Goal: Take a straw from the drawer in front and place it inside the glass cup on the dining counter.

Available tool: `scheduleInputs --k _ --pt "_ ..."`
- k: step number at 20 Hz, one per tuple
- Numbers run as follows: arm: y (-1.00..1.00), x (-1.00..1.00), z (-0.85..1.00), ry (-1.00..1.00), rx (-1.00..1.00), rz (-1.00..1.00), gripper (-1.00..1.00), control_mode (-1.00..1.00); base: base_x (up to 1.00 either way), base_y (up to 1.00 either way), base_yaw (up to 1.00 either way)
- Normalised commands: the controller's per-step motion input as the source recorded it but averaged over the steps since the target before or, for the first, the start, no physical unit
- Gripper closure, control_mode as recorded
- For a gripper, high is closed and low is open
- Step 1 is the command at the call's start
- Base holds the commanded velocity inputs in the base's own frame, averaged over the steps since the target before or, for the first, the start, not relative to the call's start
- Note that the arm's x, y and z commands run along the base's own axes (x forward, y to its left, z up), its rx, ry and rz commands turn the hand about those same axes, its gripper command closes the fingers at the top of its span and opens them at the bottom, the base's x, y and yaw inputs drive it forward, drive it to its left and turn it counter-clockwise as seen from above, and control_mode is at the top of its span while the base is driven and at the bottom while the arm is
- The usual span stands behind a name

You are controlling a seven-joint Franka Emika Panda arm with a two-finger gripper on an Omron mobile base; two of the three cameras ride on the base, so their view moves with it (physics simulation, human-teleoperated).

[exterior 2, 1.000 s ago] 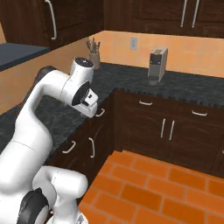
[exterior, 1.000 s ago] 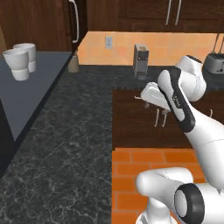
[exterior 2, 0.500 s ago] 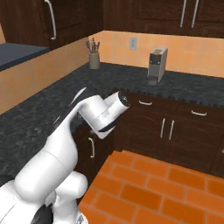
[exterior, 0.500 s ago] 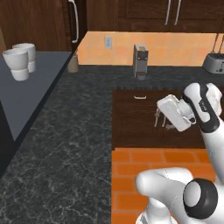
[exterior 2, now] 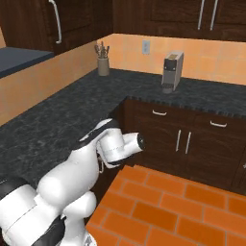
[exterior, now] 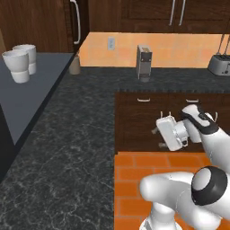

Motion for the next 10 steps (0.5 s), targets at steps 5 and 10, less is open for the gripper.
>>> scheduleInputs --k 5,10 --pt "0.24 0.37 -0.64 0.0 0.18 0.05 -1.0 -1.0 0.0 0.0 0.0" --pt "0.43 0.12 -0.48 0.0 0.08 0.08 -1.0 -1.0 0.0 0.0 0.0"
